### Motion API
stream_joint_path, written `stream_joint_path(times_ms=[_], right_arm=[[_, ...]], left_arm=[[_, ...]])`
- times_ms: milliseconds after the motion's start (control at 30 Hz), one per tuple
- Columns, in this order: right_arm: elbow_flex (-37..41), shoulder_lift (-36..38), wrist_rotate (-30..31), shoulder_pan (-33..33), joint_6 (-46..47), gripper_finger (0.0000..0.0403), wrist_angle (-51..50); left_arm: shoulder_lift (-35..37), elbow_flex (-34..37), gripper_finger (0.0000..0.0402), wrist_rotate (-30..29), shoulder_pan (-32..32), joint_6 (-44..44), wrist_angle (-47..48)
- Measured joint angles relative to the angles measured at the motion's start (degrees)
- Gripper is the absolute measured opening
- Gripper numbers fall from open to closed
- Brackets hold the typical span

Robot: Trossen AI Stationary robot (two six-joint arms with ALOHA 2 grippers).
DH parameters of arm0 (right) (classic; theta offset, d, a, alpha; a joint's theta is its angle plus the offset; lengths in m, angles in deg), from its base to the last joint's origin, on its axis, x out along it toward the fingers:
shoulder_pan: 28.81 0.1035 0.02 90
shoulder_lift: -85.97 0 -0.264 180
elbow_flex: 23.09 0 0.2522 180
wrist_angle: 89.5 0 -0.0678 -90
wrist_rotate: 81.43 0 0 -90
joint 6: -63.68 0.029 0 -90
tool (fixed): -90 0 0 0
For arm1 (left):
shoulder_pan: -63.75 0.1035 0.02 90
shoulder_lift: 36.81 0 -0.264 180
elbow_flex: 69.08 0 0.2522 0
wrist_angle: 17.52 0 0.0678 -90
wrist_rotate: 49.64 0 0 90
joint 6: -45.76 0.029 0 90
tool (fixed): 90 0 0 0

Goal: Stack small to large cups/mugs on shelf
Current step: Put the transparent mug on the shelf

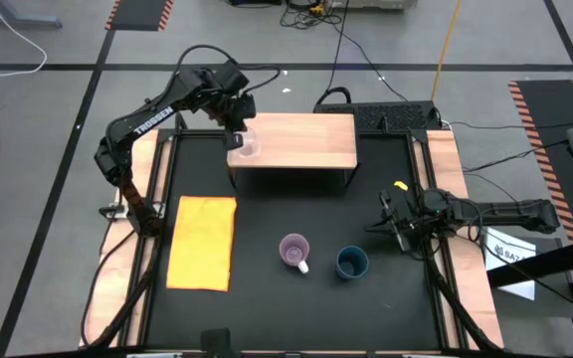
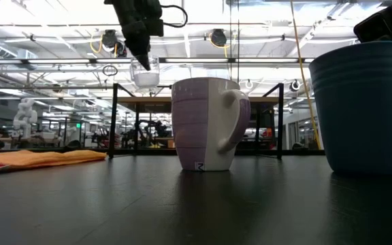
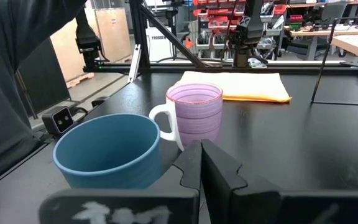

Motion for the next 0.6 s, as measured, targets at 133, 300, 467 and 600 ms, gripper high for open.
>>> stream_joint_path(times_ms=[133,300,467,600], right_arm=[[0.01,-0.01,0.00,-0.01,-0.03,0.0000,0.00],[0.00,-0.02,0.00,0.00,-0.06,0.0000,0.00],[0.01,-0.02,0.00,-0.01,-0.06,0.0000,0.00],[0.00,-0.01,0.00,-0.02,-0.06,0.0000,0.00]], left_arm=[[-0.24,0.04,0.0000,-0.09,0.00,0.00,0.13],[-0.19,0.04,0.0000,-0.15,0.00,0.11,0.24],[-0.29,0.04,0.0000,-0.15,0.00,-0.11,0.32],[-0.35,0.04,0.0000,-0.15,0.00,-0.30,0.41]])
